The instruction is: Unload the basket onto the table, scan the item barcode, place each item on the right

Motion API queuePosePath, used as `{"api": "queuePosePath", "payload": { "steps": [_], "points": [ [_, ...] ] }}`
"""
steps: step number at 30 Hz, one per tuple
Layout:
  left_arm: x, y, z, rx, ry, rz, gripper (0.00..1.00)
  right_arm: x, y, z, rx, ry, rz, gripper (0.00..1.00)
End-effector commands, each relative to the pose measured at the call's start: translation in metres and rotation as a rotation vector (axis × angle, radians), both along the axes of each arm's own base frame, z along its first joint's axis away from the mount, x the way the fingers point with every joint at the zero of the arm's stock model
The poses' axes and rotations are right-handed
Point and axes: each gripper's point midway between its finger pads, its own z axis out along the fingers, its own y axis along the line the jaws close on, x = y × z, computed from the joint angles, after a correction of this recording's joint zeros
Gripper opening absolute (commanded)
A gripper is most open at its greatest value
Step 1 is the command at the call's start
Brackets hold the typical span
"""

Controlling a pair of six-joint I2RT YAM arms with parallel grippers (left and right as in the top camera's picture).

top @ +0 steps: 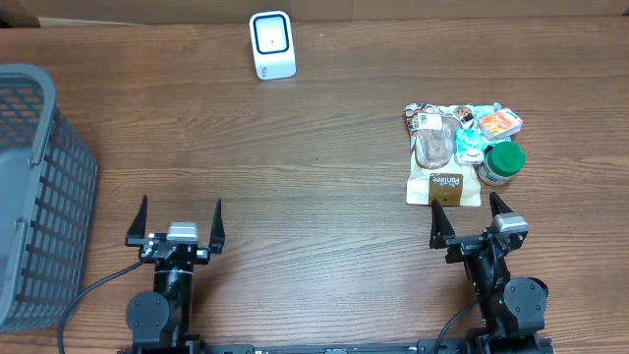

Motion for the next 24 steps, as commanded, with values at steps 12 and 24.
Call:
{"api": "queuePosePath", "payload": {
  "steps": [12,24],
  "points": [
    [-0.002,0.001,-0.033,0.044,0.117,0.002,1.0,0.0,-0.002,-0.002,0.0,-0.003,-0.01,1.0],
    [-0.002,0.001,-0.033,0.044,0.117,0.002,1.0,0.0,-0.002,-0.002,0.0,-0.003,-0.01,1.0]
  ]
}}
